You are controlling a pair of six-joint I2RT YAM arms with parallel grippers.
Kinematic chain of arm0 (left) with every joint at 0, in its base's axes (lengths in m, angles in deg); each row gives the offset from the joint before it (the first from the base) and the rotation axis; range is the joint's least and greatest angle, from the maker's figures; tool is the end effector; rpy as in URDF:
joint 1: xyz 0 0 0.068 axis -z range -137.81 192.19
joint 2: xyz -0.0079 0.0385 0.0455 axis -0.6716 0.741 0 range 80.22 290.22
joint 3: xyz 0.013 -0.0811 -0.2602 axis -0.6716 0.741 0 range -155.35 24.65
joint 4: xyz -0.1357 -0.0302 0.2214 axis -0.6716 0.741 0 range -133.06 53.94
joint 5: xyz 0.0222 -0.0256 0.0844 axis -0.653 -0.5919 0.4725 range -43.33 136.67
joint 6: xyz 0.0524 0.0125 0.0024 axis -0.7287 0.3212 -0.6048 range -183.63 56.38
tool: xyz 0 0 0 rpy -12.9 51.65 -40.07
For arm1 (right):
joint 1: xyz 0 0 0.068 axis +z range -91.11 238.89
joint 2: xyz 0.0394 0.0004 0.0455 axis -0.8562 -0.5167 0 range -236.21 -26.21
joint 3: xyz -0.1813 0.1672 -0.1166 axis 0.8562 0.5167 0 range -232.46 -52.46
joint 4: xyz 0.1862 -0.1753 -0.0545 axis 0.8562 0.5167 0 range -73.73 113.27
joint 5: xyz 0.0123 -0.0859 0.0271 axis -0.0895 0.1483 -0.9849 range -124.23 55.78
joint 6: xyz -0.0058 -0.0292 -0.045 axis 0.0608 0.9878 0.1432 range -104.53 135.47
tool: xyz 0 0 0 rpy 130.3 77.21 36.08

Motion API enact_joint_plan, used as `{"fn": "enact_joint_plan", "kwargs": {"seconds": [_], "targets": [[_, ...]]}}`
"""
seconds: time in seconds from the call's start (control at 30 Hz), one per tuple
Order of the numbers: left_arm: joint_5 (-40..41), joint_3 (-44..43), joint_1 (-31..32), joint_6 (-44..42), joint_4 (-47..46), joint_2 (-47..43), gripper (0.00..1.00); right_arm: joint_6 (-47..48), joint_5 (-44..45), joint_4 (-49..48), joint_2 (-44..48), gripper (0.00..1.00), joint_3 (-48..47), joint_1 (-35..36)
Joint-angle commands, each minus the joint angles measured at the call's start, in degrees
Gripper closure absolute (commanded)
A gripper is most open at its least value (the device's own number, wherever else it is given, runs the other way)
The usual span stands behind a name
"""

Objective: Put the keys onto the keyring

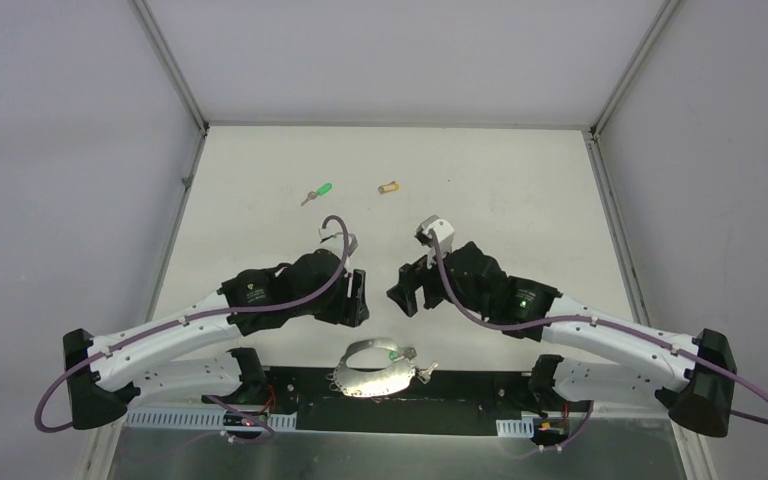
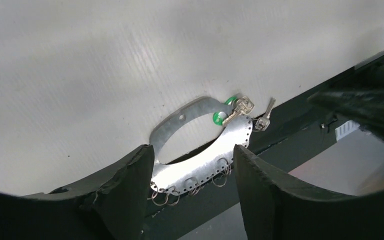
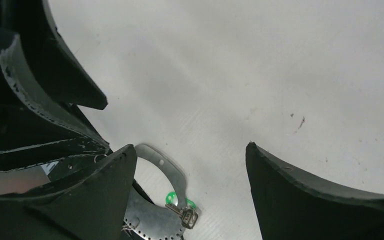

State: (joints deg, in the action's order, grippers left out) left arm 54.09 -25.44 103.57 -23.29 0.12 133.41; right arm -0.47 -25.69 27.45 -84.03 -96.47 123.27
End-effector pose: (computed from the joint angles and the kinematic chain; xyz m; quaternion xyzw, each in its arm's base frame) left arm 0.0927 -0.1605 0.2925 0.1455 0.9150 -0.2502 0.2811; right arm 0.1044 0.2058 0.2906 -0.3086 0.7833 0.2977 0.4500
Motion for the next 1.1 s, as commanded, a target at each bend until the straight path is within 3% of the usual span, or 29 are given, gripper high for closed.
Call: {"fn": "enact_joint_plan", "kwargs": {"seconds": [0.0, 0.07, 0.23, 0.37, 0.5, 0.6, 0.73, 0.9, 1.07], "targets": [[-4.4, 4.1, -0.5, 4.4, -1.5, -0.2, 0.37, -7.3, -7.5, 8.0, -0.5, 0.17, -2.3, -4.9], [-5.1, 5.6, -0.5, 6.3, -1.2, 0.0, 0.34, -5.2, -11.5, 11.9, -2.0, 0.16, -3.6, -6.1], [-6.7, 6.8, -2.7, 9.0, -0.2, -0.2, 0.15, 4.4, -18.4, 17.9, -8.6, 0.14, -6.6, -6.5], [-13.7, 6.2, -12.1, 7.0, 0.5, 1.8, 0.12, 7.1, -21.5, 19.1, -17.7, 0.15, -8.6, -5.8], [-19.8, 4.8, -21.6, 4.6, 1.8, 4.5, 0.11, 10.5, -15.0, 19.3, -25.0, 0.15, -12.0, 0.7], [-21.2, 3.5, -28.3, 3.7, 4.7, 6.0, 0.04, 14.3, -9.8, 20.7, -29.9, 0.14, -15.6, 5.6], [-23.1, 1.9, -36.6, 1.6, 7.9, 5.8, 0.03, 18.5, -4.3, 21.1, -34.8, 0.14, -18.5, 9.4], [-21.0, -2.4, -42.4, -0.7, 11.6, 2.1, 0.03, 20.7, -2.4, 23.3, -39.7, 0.19, -22.1, 11.0], [-18.4, -8.3, -43.8, -2.3, 14.2, 0.3, 0.03, 22.2, -0.6, 25.5, -43.8, 0.28, -24.4, 12.2]]}}
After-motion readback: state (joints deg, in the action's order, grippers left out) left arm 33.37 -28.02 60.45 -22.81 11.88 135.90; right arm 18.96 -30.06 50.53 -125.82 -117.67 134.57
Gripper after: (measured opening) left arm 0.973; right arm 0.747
